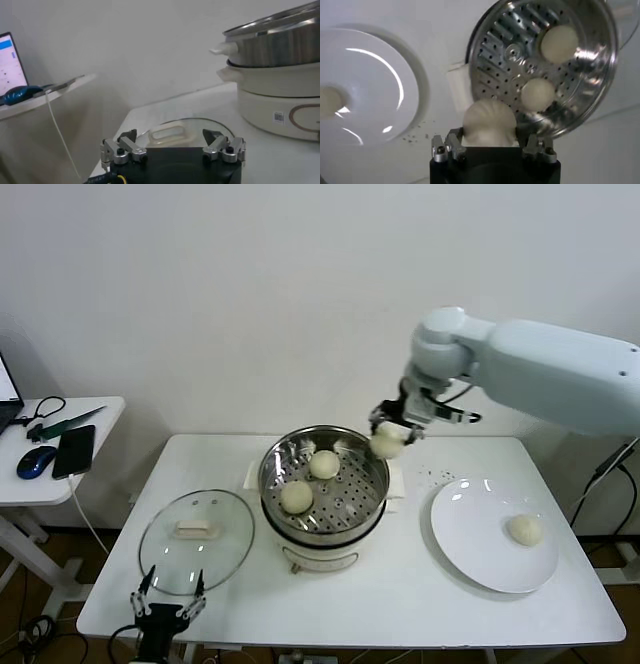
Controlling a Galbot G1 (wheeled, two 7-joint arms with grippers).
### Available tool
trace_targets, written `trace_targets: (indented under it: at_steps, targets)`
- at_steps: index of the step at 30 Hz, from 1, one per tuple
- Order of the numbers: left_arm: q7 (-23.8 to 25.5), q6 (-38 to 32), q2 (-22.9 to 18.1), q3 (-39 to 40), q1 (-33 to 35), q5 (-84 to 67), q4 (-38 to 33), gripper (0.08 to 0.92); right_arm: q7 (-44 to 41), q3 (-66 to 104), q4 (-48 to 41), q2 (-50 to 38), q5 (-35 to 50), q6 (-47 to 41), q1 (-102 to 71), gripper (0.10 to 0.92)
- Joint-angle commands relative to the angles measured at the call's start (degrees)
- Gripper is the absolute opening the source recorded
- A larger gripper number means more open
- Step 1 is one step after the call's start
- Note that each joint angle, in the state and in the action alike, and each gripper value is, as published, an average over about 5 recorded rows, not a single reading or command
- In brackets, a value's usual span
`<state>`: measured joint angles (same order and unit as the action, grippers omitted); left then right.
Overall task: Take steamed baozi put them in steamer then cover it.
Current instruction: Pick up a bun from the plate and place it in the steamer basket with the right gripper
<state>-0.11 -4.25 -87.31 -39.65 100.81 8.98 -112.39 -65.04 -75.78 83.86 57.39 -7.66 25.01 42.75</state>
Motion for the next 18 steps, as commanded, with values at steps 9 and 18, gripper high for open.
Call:
trace_targets:
  at_steps: [9,18]
  targets:
    - [0.1,-0.3,0.3,-0.8,0.8,-1.0,-0.3,0.823,-1.7,-1.3,1.7,13.0,-2.4,4.2,-7.7,0.701]
    - [0.1,-0.4,0.7,-0.9,0.6,-1.7,0.6,0.823,-2.7,-3.7,2.6,12.2,-1.4,4.0,-9.6,0.704]
